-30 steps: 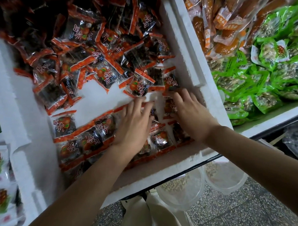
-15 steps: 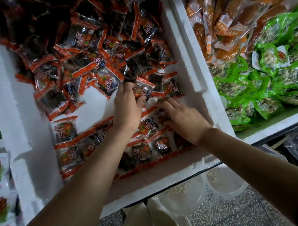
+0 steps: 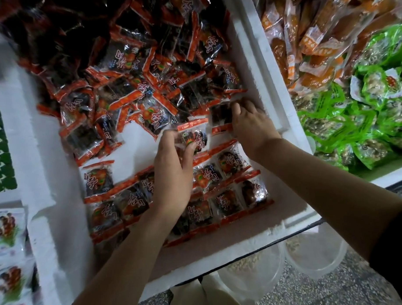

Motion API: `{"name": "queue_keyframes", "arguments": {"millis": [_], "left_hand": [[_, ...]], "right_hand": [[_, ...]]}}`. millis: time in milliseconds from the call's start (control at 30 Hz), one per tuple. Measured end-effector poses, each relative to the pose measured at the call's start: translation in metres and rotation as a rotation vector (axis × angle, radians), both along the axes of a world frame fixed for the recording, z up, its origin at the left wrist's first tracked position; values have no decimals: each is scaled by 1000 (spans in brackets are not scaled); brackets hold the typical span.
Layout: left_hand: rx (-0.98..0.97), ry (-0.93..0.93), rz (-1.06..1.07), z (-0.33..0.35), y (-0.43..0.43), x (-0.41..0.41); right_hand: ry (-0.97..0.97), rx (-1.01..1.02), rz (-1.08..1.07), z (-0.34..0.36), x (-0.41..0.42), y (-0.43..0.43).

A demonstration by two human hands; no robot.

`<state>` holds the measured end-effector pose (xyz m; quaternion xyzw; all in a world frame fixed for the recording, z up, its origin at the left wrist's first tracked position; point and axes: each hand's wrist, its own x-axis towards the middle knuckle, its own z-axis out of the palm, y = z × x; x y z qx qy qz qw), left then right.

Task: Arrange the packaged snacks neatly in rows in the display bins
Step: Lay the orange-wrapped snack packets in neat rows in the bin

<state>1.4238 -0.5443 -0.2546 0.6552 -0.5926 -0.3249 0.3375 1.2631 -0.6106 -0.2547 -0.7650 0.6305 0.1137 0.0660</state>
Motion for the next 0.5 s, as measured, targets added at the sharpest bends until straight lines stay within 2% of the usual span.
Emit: {"name": "queue_keyframes", "arguments": {"millis": [200,500], "left_hand": [[41,65,-20,5,4,1],[58,213,16,9,7,2]], "right_hand": [[20,-58,45,18,0,-7],[-374,-206,15,57,-32,12]]}}
